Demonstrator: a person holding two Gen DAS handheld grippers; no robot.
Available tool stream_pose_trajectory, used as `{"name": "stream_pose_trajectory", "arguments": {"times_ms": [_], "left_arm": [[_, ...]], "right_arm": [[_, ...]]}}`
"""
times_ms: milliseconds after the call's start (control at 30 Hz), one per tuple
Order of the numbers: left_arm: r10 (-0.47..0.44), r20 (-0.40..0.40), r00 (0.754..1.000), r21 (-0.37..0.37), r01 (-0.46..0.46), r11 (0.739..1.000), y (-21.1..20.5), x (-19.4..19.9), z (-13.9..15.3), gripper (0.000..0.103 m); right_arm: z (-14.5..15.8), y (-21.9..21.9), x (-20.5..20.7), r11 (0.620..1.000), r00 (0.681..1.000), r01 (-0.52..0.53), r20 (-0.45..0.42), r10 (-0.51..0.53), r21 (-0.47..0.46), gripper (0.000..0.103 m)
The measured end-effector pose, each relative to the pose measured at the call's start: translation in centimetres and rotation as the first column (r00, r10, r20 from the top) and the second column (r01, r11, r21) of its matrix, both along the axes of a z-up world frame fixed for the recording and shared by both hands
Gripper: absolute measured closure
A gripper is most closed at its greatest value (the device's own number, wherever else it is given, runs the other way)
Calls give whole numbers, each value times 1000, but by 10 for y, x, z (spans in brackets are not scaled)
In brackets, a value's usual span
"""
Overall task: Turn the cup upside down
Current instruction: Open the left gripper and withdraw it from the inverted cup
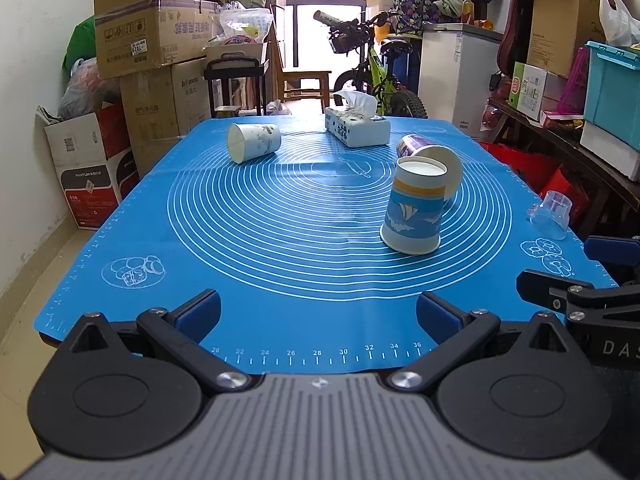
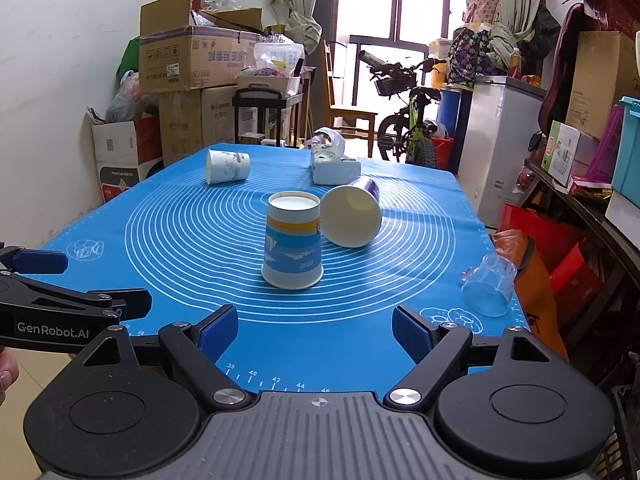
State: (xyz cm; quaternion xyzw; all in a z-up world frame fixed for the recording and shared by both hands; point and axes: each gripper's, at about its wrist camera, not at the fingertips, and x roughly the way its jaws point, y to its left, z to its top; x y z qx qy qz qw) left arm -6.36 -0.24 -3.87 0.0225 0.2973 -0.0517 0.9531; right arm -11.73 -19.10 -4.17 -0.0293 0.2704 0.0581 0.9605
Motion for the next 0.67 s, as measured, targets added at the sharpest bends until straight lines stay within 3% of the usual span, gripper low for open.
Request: {"name": "stream_pose_trajectory", "arguments": {"times_ms": [667], "left_arm": [[-6, -6, 1000, 4, 6, 1000, 0, 5, -1, 0]], "right_arm": [[0, -1, 5, 1000, 1000, 12, 10, -12, -2, 9]]}}
